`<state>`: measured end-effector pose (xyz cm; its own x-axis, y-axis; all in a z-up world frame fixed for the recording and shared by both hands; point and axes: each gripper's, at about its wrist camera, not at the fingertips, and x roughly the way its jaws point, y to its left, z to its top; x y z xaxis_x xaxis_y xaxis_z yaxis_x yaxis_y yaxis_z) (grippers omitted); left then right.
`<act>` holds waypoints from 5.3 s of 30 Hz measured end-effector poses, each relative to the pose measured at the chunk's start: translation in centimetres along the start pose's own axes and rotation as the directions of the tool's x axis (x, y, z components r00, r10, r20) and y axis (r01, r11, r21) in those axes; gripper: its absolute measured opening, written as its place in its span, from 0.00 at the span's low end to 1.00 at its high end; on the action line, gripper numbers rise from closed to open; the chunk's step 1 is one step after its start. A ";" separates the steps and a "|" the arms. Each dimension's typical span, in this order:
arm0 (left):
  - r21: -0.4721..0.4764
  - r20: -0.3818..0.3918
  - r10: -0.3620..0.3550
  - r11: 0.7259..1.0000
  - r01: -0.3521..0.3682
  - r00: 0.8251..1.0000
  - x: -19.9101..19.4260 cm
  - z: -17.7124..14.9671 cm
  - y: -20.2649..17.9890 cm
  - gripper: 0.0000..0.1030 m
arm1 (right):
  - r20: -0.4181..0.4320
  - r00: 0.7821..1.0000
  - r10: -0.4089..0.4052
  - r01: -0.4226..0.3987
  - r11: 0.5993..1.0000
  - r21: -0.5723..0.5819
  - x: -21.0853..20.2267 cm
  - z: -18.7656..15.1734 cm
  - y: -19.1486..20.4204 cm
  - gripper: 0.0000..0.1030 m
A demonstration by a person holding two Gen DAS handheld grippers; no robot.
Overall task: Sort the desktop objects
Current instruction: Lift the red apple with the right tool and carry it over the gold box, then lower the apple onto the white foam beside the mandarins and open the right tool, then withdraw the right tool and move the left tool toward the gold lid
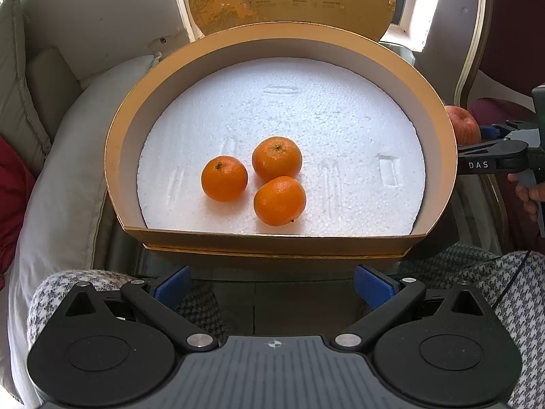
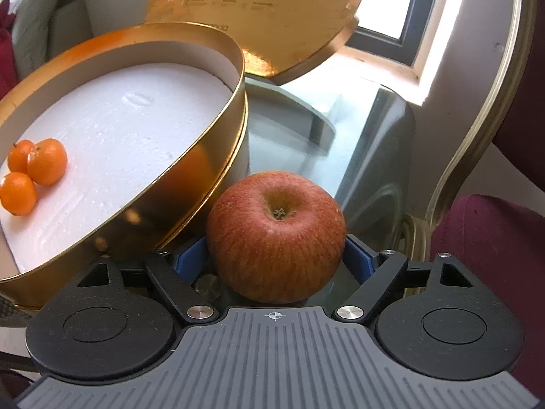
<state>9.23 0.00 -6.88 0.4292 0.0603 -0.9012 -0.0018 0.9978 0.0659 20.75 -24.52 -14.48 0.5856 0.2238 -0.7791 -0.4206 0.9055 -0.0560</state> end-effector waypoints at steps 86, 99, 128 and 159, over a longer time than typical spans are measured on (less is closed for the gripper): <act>-0.182 0.202 0.062 0.983 -0.025 0.977 -9.1 -4.3 7.7 0.99 | 0.149 0.979 0.142 -0.186 0.917 0.352 -15.9 0.6 17.6 0.93; -0.063 0.186 0.068 0.996 -0.057 0.980 -10.4 -6.2 3.1 0.99 | 0.156 0.982 0.106 -0.166 0.877 0.451 -18.6 -5.7 15.2 0.93; -0.038 0.147 0.064 0.998 -0.060 0.987 -9.7 -7.0 1.9 0.99 | 0.123 0.982 0.145 -0.185 0.875 0.447 -18.4 -7.1 15.6 0.93; -0.078 0.223 0.056 0.996 -0.040 0.973 -10.8 -2.8 3.5 0.99 | 0.173 0.984 0.049 -0.116 0.909 0.401 -20.6 -1.7 14.4 0.93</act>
<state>2.04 2.88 1.90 0.6191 0.1089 -0.7777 -0.0896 0.9937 0.0678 1.51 -16.70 -0.32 0.6756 0.3266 -0.6610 -0.1719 0.9416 0.2896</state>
